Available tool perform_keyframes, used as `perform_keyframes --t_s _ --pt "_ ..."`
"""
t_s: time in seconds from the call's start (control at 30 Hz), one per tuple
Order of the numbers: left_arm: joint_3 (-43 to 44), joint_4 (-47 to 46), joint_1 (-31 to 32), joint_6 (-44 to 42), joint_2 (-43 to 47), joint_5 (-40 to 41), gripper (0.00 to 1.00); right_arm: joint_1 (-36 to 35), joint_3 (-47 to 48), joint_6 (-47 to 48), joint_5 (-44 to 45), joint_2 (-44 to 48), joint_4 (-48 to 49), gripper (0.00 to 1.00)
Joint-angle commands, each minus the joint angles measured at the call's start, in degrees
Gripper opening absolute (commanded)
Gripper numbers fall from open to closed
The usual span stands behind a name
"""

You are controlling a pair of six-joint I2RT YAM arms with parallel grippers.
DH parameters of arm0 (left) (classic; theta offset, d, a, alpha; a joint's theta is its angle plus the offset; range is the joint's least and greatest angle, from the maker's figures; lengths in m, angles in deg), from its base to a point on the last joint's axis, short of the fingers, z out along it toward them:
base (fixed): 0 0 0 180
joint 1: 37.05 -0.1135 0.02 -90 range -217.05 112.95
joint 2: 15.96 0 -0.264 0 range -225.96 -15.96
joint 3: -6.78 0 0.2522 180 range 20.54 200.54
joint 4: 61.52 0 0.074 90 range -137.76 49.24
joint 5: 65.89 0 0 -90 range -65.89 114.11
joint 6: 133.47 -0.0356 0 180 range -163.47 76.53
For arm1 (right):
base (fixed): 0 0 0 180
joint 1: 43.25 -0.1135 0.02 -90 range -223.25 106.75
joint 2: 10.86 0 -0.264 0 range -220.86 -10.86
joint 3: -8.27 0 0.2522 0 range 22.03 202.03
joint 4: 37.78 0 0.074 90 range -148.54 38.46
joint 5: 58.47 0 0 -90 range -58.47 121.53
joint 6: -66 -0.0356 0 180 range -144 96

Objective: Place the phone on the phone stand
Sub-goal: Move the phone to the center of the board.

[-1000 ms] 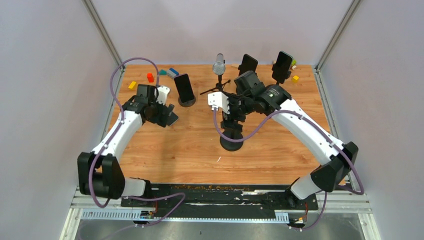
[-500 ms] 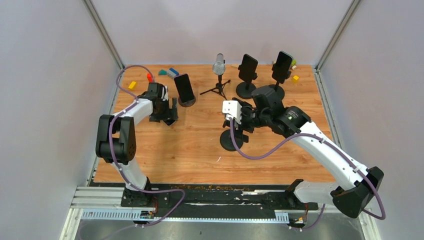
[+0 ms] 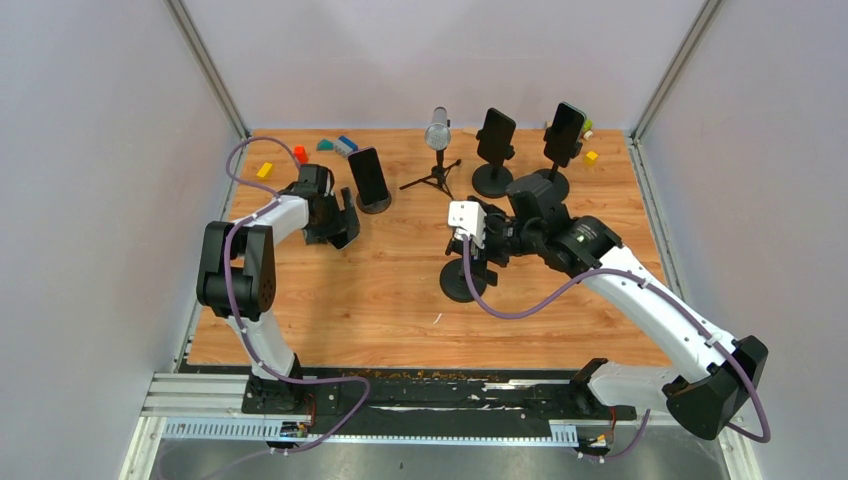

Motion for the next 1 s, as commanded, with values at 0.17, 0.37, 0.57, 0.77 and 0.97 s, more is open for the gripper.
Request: perform_keyframes --t_s 0.17,0.37,0.57,0.77,0.97 --pt "1.2 -3.46 -0.18 4.83 -0.76 4.49 1.0 0.21 -1.66 -0.55 -3.36 0.47 2.54 0.88" --pt "3.06 -2.4 -0.18 5.59 -2.86 6.83 1.0 0.18 -2.95 -0.36 -3.73 0.24 3.09 0.88" --pt "4.94 -1.53 -0.17 4.97 -5.33 8.69 1.0 0.18 -3.62 -0.19 -3.99 0.33 3.34 0.88" --pt "5.89 -0.99 -0.18 3.68 -6.97 9.74 1.0 0.18 -4.44 -0.1 -3.95 0.56 3.72 0.88" --pt "6.04 -0.7 -0.13 2.46 -8.65 9.99 1.0 0.18 -4.99 -0.1 -4.2 0.77 3.89 0.88"
